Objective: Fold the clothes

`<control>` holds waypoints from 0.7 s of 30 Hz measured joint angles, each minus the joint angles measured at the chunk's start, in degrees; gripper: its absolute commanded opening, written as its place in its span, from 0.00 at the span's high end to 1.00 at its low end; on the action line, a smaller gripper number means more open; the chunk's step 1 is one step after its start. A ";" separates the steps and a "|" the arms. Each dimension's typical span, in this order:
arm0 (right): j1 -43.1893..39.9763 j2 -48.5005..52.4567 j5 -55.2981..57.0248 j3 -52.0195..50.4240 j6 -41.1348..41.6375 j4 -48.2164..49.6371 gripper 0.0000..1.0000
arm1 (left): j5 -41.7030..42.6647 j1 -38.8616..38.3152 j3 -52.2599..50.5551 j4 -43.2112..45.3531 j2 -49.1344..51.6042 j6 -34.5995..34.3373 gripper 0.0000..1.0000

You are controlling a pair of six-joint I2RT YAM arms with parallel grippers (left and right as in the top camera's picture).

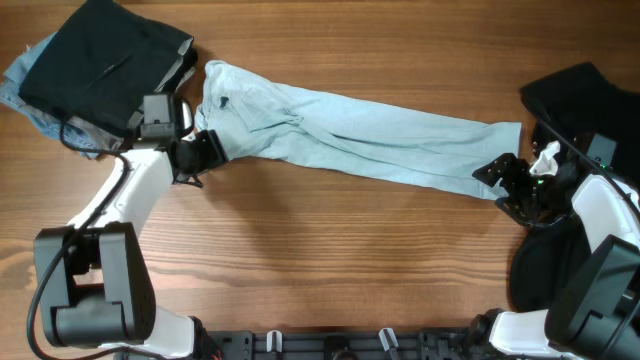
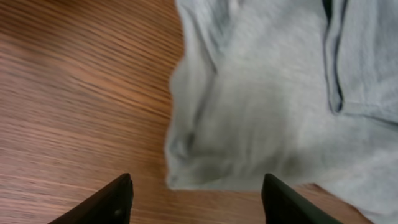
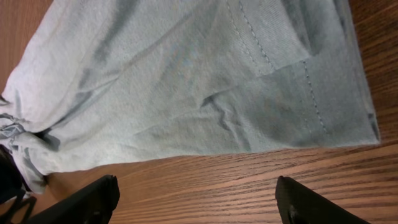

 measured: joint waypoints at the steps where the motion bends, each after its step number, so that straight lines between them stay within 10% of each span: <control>1: 0.00 0.02 0.00 0.00 -0.09 0.02 0.15 | -0.46 0.31 0.00 0.63 0.13 0.44 0.47; 5: 0.00 0.02 0.00 0.00 -0.11 0.37 0.15 | -0.11 0.42 0.00 5.35 3.76 1.75 0.62; 6: 0.00 0.00 0.00 0.00 -0.11 0.48 0.15 | 0.96 0.42 0.00 6.38 5.35 2.19 0.96; 21: 5.73 -0.17 4.57 -6.73 4.39 6.12 0.16 | 2.71 6.73 0.87 4.79 -0.22 4.11 0.96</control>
